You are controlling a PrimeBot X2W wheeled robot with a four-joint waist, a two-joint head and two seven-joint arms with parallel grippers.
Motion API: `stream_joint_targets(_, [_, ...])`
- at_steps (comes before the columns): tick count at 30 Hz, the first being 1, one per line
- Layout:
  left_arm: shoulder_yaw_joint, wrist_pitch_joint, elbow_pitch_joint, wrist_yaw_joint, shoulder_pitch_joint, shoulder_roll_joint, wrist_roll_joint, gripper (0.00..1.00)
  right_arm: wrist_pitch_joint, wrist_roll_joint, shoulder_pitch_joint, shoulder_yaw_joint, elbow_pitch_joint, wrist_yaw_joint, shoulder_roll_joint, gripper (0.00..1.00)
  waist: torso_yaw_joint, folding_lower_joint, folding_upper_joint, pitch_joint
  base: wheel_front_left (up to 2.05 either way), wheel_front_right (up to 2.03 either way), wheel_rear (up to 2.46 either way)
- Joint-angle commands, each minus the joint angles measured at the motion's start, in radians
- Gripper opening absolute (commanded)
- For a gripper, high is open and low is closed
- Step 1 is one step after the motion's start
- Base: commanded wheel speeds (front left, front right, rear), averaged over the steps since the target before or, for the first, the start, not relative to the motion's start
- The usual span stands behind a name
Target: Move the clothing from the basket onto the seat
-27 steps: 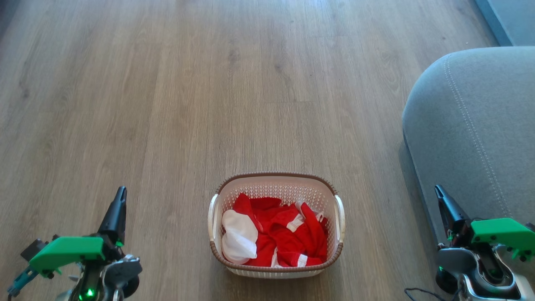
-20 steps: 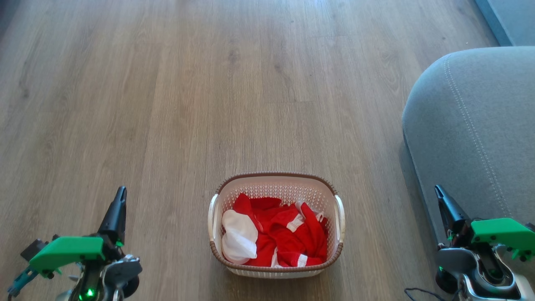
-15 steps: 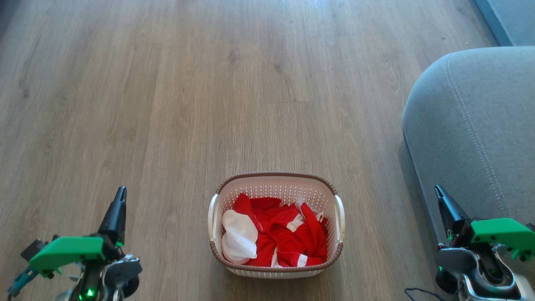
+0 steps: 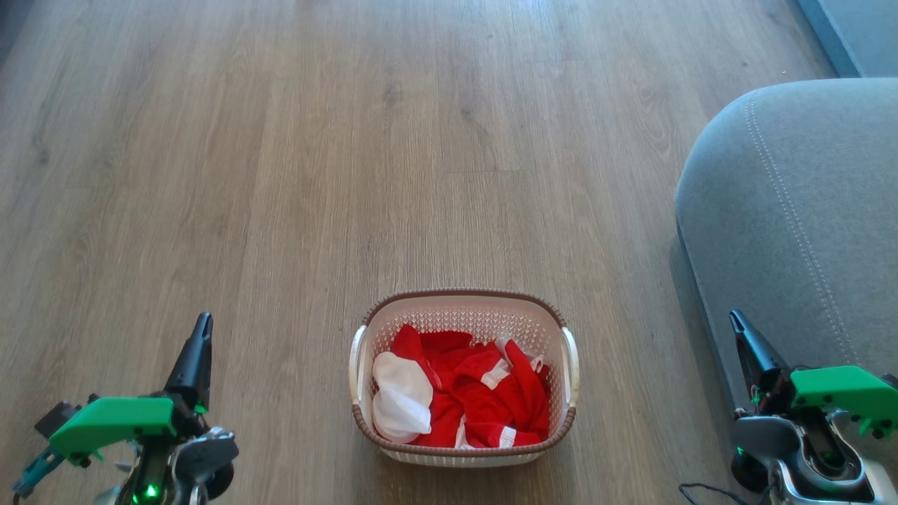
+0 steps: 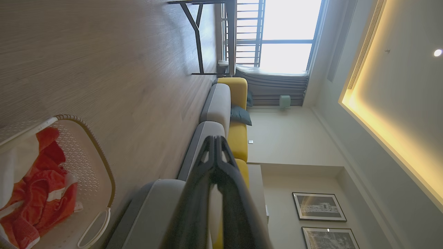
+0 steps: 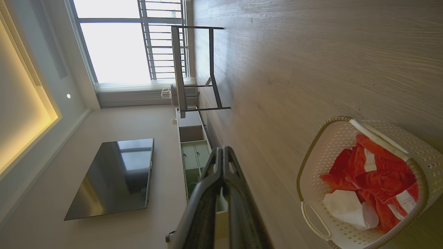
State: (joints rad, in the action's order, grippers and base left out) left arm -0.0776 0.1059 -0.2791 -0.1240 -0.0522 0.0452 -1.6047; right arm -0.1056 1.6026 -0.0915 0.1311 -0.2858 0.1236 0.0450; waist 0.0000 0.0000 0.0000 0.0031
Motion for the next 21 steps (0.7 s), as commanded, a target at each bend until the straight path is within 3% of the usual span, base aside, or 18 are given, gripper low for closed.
stream_joint_targets(1, [-0.036, 0.007, 0.034, -0.007, -0.056, 0.005, -0.004, 0.00, -0.007, 0.006, -0.016, -0.018, 0.041, 0.007, 0.005, 0.00, 0.000, 0.0000, 0.0000, 0.000, 0.00, 0.00, 0.00])
stream_joint_targets(21, [-0.036, 0.007, 0.034, -0.007, -0.056, 0.005, -0.004, 0.00, -0.007, 0.006, -0.016, -0.018, 0.041, 0.007, 0.005, 0.00, 0.000, 0.0000, 0.0000, 0.000, 0.00, 0.00, 0.00])
